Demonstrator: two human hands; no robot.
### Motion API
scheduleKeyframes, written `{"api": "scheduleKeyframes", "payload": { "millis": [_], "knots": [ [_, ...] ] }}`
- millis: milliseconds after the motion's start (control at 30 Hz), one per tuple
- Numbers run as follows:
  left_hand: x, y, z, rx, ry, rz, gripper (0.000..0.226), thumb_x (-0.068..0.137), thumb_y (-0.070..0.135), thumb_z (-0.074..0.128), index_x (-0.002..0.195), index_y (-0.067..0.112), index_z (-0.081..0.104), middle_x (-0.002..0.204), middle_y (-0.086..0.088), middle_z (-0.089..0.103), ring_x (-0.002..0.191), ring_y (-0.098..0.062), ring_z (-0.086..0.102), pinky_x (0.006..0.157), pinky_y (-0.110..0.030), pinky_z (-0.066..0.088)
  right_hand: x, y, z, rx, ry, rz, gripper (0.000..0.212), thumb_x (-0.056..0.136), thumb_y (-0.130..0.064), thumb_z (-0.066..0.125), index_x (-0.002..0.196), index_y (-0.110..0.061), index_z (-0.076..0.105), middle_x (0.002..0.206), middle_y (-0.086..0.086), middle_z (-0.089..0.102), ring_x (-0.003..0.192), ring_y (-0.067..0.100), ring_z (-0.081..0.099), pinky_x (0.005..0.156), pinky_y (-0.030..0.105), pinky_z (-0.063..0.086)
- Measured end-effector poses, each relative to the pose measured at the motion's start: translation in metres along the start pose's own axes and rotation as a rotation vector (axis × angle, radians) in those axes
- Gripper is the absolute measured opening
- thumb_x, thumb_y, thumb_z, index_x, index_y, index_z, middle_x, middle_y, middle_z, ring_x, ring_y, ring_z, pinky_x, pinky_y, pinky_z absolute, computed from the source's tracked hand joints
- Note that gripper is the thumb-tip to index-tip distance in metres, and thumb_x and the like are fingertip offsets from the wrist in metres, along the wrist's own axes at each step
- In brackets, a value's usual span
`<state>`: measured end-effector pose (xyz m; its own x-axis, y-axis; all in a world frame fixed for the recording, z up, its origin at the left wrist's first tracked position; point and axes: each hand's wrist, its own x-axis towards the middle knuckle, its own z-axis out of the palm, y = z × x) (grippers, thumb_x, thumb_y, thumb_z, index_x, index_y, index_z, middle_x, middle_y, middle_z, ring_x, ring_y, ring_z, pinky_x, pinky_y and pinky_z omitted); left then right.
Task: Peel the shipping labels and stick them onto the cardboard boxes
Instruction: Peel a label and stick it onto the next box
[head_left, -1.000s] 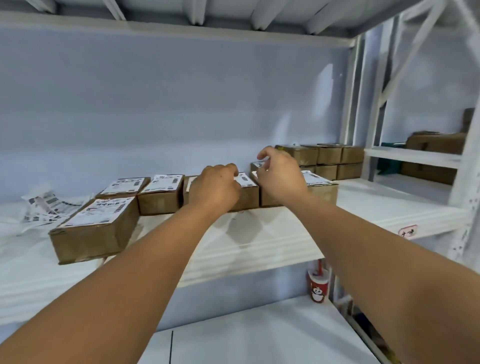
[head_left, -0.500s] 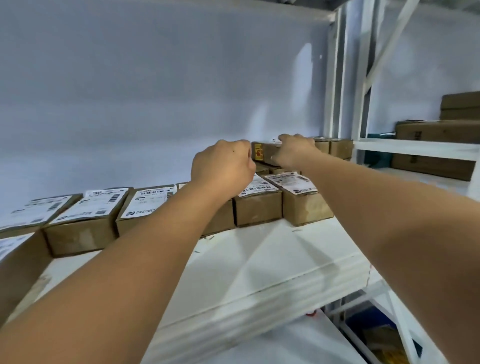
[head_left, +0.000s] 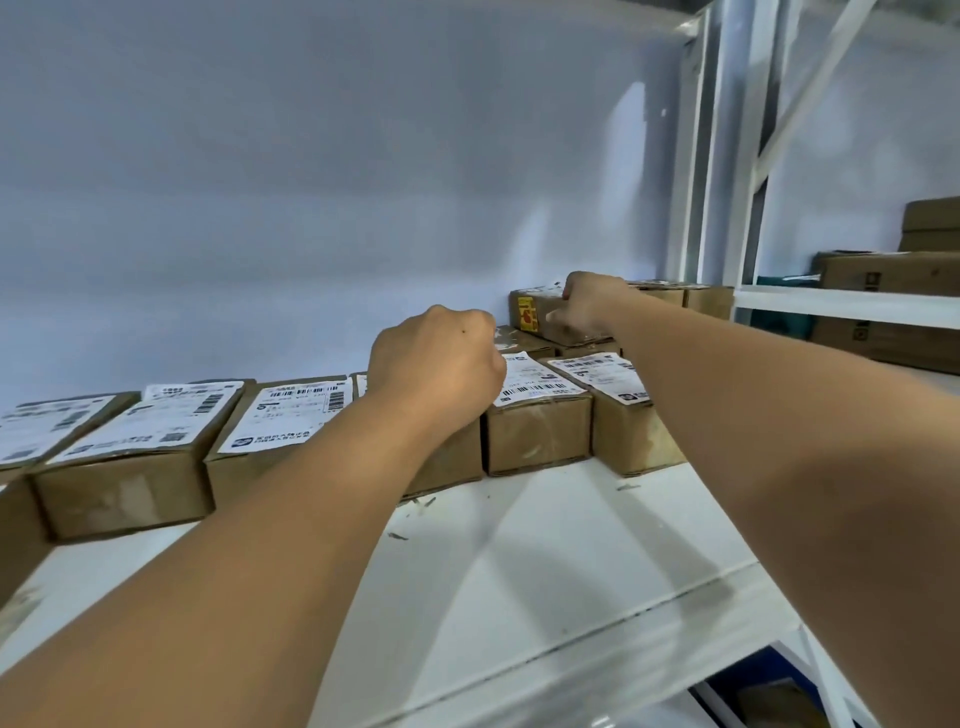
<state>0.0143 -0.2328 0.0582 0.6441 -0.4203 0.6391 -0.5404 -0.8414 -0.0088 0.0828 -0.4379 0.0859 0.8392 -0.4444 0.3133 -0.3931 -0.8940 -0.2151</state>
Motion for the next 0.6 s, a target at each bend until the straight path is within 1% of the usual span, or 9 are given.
{"api": "scheduleKeyframes", "payload": {
  "millis": [67,100,167,267,333,400,467,533,600],
  "knots": [
    [-0.002,0.0,0.002,0.02,0.005,0.01,0.021,0.091,0.023,0.041,0.098,0.022,0.061,0.092,-0.002,0.061,0.083,-0.024,0.054,0.062,-0.028,0.035,-0.001,-0.003,0.001,0.009,0.012,0.063,0.045,0.083,-0.047,0.058,0.121,-0.024,0.046,0.125,0.016,0.051,0.119,0.039,0.039,0.088,0.045,0.031],
    [-0.003,-0.001,0.002,0.025,0.01,0.007,0.021,0.091,0.023,0.041,0.098,0.022,0.061,0.091,-0.001,0.061,0.082,-0.023,0.053,0.061,-0.028,0.034,-0.002,-0.004,0.002,0.021,0.019,0.09,0.045,0.084,-0.044,0.059,0.123,-0.026,0.044,0.128,0.019,0.046,0.121,0.04,0.035,0.089,0.045,0.031],
    [-0.005,-0.004,0.003,0.047,0.013,0.005,0.019,0.091,0.023,0.041,0.096,0.021,0.059,0.088,-0.001,0.058,0.08,-0.022,0.049,0.06,-0.029,0.032,-0.004,-0.002,-0.001,0.048,0.023,0.121,0.05,0.086,-0.041,0.061,0.129,-0.026,0.04,0.135,0.021,0.035,0.124,0.04,0.029,0.094,0.046,0.033],
    [-0.007,-0.007,0.005,0.083,-0.001,0.013,0.015,0.091,0.023,0.041,0.092,0.02,0.055,0.084,-0.001,0.054,0.078,-0.022,0.045,0.059,-0.028,0.031,-0.004,0.005,-0.005,0.094,0.021,0.14,0.062,0.082,-0.044,0.065,0.132,-0.022,0.036,0.136,0.021,0.028,0.124,0.04,0.033,0.1,0.046,0.036],
    [-0.007,-0.007,0.005,0.084,-0.004,0.006,0.016,0.091,0.024,0.04,0.094,0.021,0.056,0.084,-0.001,0.053,0.079,-0.022,0.044,0.061,-0.029,0.031,-0.003,0.005,-0.006,0.169,0.055,0.159,0.066,0.078,-0.041,0.066,0.131,-0.02,0.034,0.134,0.021,0.027,0.121,0.04,0.037,0.102,0.047,0.038],
    [-0.006,-0.005,0.005,0.081,-0.002,0.003,0.019,0.091,0.023,0.04,0.097,0.021,0.057,0.089,-0.002,0.057,0.08,-0.022,0.044,0.062,-0.029,0.032,-0.005,0.003,-0.008,0.276,0.102,0.166,0.068,0.075,-0.041,0.067,0.129,-0.018,0.032,0.131,0.02,0.027,0.117,0.041,0.04,0.102,0.047,0.038],
    [-0.006,-0.002,0.005,0.077,-0.001,0.005,0.021,0.091,0.023,0.04,0.1,0.021,0.059,0.094,-0.002,0.06,0.082,-0.022,0.047,0.063,-0.028,0.033,-0.01,0.0,-0.011,0.384,0.144,0.15,0.068,0.076,-0.041,0.067,0.128,-0.017,0.032,0.131,0.019,0.026,0.111,0.039,0.044,0.094,0.041,0.041],
    [-0.006,-0.001,0.004,0.061,0.025,0.018,0.022,0.091,0.023,0.04,0.102,0.02,0.06,0.096,-0.003,0.062,0.088,-0.023,0.052,0.063,-0.029,0.033,-0.02,-0.005,-0.018,0.487,0.199,0.141,0.064,0.076,-0.039,0.068,0.126,-0.016,0.036,0.13,0.017,0.026,0.11,0.037,0.043,0.082,0.036,0.041],
    [-0.009,0.002,0.002,0.023,0.075,0.026,0.024,0.092,0.023,0.041,0.107,0.019,0.058,0.1,-0.002,0.063,0.097,-0.024,0.053,0.063,-0.03,0.035,-0.033,-0.012,-0.028,0.582,0.298,0.118,0.058,0.072,-0.033,0.07,0.119,-0.017,0.041,0.129,0.015,0.026,0.111,0.034,0.041,0.081,0.033,0.041]
  ]
}}
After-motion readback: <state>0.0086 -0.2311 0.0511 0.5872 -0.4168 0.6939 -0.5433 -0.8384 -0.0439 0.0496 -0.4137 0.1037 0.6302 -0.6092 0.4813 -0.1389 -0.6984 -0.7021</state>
